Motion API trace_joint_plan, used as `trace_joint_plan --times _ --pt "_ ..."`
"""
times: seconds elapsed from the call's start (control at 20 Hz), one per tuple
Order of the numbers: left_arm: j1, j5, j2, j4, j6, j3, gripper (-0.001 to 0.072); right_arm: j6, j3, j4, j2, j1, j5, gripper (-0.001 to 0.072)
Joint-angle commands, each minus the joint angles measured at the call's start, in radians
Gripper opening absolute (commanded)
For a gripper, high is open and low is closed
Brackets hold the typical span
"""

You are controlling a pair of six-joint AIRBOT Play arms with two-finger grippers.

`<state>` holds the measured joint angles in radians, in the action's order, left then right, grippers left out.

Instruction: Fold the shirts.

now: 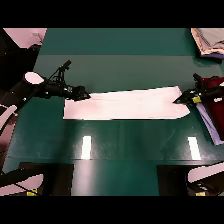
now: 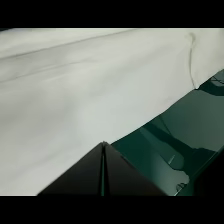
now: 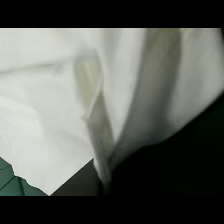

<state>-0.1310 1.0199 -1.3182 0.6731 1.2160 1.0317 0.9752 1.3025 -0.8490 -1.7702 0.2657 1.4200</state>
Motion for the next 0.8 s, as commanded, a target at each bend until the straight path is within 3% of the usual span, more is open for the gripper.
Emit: trace_joint_plan --times 0.0,0.3,0.5,0.75 --pt "-0.003 0.006 -0.001 0.000 0.025 0.001 0.0022 -0.026 0.002 0.017 0.023 -0.002 0.025 0.0021" --pt "-0.166 -0.198 -0.052 0.012 0.041 0.058 0.0022 0.089 0.020 0.019 0.206 0.003 0.062 0.0018" --pt "-0.298 -0.143 -0.303 0.011 0.047 0.309 0.0022 0.209 0.167 0.019 0.261 -0.060 0.196 0.0017" --pt "-0.439 -0.098 -0.591 0.020 0.098 0.576 0.0022 0.306 0.361 0.019 0.271 -0.242 0.233 0.0017"
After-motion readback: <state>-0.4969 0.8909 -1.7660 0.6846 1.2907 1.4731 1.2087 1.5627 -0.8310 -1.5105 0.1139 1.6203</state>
